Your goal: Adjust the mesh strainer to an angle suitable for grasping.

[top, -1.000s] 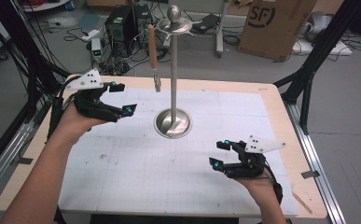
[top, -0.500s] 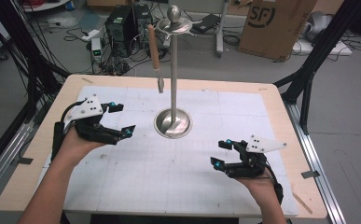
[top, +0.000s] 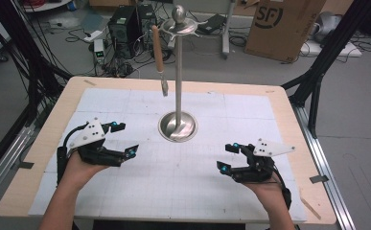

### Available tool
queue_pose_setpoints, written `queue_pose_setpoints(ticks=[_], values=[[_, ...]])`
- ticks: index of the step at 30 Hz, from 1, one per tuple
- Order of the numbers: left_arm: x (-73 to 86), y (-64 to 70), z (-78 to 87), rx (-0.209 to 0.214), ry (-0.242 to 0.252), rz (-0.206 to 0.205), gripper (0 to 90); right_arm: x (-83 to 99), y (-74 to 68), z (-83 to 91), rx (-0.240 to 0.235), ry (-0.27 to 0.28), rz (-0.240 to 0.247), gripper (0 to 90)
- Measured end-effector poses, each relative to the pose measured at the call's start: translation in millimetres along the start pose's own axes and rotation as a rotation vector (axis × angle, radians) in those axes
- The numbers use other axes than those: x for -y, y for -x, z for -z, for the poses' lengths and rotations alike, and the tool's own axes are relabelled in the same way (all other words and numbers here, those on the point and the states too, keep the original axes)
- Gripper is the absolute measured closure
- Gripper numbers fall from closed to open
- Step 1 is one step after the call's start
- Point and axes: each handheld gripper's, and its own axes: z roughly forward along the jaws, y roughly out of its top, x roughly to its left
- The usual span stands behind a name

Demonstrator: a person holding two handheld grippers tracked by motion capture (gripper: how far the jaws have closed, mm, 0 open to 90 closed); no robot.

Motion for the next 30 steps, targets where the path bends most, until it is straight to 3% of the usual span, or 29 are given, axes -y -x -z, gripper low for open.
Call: queue_pose_setpoints(ticks=[6, 10, 20, 26, 30], values=[[13.7, 10.7, 1.2, 0.022, 0.007, 0.013, 16.9, 0.6, 0.2, 2.4, 0.006, 0.006, -0.008, 25.6], [17.2, 13.3, -1.9, 0.014, -0.013, 0.011, 16.9, 1.4, 0.5, 3.5, 0.01, 0.006, -0.006, 24.7], [25.6, 12.0, -0.9, 0.028, -0.018, 0.054, 16.1, 3.2, 2.0, 0.2, 0.011, -0.005, -0.008, 22.7], [27.3, 10.8, -2.1, 0.033, -0.014, 0.066, 15.8, 2.2, 3.0, 1.8, 0.007, 0.013, -0.013, 22.1], [28.2, 8.1, -4.2, 0.028, -0.017, 0.068, 15.8, 4.1, 4.3, -2.0, 0.004, -0.004, -0.011, 21.3]])
